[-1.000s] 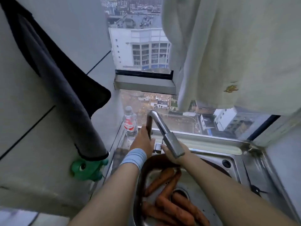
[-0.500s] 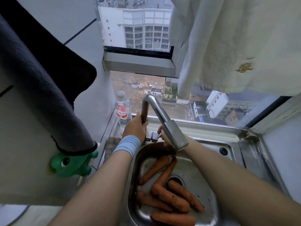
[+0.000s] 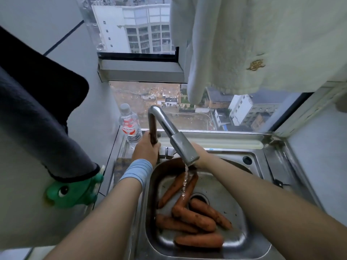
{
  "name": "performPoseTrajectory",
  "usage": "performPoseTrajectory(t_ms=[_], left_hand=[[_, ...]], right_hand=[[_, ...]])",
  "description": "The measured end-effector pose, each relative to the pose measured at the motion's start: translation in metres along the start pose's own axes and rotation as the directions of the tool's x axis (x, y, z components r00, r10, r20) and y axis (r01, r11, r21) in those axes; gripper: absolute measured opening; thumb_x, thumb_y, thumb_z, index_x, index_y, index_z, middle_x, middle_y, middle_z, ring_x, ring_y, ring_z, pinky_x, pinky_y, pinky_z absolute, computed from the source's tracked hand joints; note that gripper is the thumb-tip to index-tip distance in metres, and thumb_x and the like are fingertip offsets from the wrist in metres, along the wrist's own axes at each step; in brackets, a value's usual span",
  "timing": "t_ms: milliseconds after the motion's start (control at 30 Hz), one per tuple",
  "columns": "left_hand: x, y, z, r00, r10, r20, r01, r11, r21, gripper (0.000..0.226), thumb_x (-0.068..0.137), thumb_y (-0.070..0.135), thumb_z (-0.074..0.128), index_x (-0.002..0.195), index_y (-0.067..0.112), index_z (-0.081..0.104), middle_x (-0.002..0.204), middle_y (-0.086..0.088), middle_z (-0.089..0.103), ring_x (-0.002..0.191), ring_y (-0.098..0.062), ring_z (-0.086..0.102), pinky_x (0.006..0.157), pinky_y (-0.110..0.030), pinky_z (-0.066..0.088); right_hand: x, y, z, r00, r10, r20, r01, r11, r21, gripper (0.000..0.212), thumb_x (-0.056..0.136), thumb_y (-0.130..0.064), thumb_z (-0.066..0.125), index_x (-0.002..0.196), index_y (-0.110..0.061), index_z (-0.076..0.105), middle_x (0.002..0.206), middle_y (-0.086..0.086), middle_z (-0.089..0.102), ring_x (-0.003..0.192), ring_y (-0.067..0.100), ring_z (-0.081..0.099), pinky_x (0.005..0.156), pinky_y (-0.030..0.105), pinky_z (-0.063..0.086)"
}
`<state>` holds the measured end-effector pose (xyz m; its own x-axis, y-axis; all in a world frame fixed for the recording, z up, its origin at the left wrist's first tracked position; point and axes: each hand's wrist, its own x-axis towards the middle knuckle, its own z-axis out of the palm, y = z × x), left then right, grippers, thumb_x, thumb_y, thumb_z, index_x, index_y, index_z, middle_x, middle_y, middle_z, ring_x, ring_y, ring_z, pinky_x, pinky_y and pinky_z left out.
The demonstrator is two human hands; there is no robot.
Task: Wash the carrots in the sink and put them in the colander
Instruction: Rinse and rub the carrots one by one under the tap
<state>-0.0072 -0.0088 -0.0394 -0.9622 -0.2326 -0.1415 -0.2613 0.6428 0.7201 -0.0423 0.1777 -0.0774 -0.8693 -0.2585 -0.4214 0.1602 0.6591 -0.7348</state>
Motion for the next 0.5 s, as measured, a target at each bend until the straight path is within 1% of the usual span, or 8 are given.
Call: performPoseTrajectory(t_ms=[33,100,167,233,300,400,467,500], left_hand=[[-0.005,-0.005,0.002,1.000,-0.008,0.030,0.009,1.000,-0.015,0.042,0.095,0.018,0.064,0.134,0.016,0.048,0.129,-0.009,0.063,0.119,-0.030,0.060,0.103,-0.041,0.045],[-0.019,-0.016,0.004,0.997,-0.033,0.068,0.030,0.999,0.041,0.056,0.094,0.017,0.065,0.144,0.013,0.039,0.144,-0.011,0.050,0.132,-0.031,0.050,0.112,-0.041,0.037],[-0.031,-0.028,0.009,0.992,-0.052,0.111,0.031,0.982,0.185,0.050,0.094,0.017,0.062,0.141,0.011,0.045,0.144,-0.014,0.047,0.132,-0.032,0.047,0.114,-0.041,0.036],[-0.046,-0.035,0.013,0.971,-0.074,0.227,-0.003,0.948,0.318,0.035,0.095,0.019,0.059,0.130,0.014,0.056,0.135,-0.011,0.055,0.125,-0.028,0.052,0.109,-0.036,0.039],[-0.063,-0.036,0.019,0.921,-0.110,0.375,-0.047,0.921,0.387,0.028,0.097,0.023,0.057,0.125,0.018,0.060,0.130,-0.004,0.061,0.120,-0.024,0.057,0.104,-0.032,0.043],[-0.085,-0.035,0.034,0.831,-0.165,0.532,-0.121,0.879,0.462,0.026,0.097,0.028,0.054,0.121,0.022,0.063,0.125,-0.001,0.064,0.115,-0.024,0.061,0.098,-0.032,0.048],[-0.092,-0.034,0.047,0.789,-0.193,0.583,-0.154,0.857,0.492,0.029,0.098,0.033,0.054,0.123,0.022,0.062,0.129,-0.003,0.063,0.115,-0.025,0.061,0.097,-0.031,0.047],[-0.095,-0.033,0.055,0.768,-0.202,0.607,-0.171,0.849,0.499,0.033,0.098,0.035,0.054,0.128,0.021,0.060,0.134,-0.004,0.061,0.118,-0.026,0.059,0.098,-0.030,0.045]], right_hand=[[-0.011,0.002,0.000,1.000,0.027,-0.016,-0.027,0.999,0.025,0.013,0.103,-0.020,0.051,0.109,-0.031,0.052,0.091,-0.007,0.054,0.065,0.014,0.058,0.055,0.019,0.046],[-0.026,0.019,0.000,0.996,0.063,-0.066,-0.059,0.996,0.071,0.032,0.100,-0.029,0.053,0.131,-0.028,0.047,0.096,-0.002,0.059,0.064,0.017,0.062,0.053,0.023,0.046],[-0.048,0.033,0.002,0.992,0.103,-0.074,-0.098,0.993,0.067,0.042,0.100,-0.026,0.053,0.142,-0.023,0.048,0.096,0.001,0.062,0.067,0.012,0.061,0.057,0.021,0.048],[-0.071,0.043,0.008,0.988,0.131,-0.078,-0.131,0.991,-0.002,0.039,0.101,-0.019,0.053,0.139,-0.016,0.057,0.101,0.000,0.063,0.071,0.008,0.057,0.071,0.024,0.051],[-0.093,0.055,0.022,0.982,0.173,-0.079,-0.180,0.979,-0.090,0.035,0.100,-0.014,0.053,0.133,-0.011,0.065,0.108,0.004,0.067,0.081,0.013,0.059,0.083,0.026,0.049],[-0.114,0.075,0.052,0.971,0.239,-0.032,-0.241,0.956,-0.166,0.026,0.097,-0.014,0.057,0.118,-0.010,0.072,0.117,0.007,0.074,0.106,0.023,0.067,0.088,0.028,0.050],[-0.119,0.089,0.071,0.962,0.271,0.031,-0.256,0.937,-0.236,0.026,0.095,-0.020,0.059,0.115,-0.012,0.073,0.117,0.007,0.074,0.109,0.026,0.067,0.087,0.029,0.051],[-0.117,0.095,0.079,0.956,0.289,0.058,-0.264,0.928,-0.264,0.030,0.093,-0.029,0.060,0.117,-0.014,0.071,0.119,0.006,0.072,0.109,0.026,0.066,0.087,0.029,0.050]])
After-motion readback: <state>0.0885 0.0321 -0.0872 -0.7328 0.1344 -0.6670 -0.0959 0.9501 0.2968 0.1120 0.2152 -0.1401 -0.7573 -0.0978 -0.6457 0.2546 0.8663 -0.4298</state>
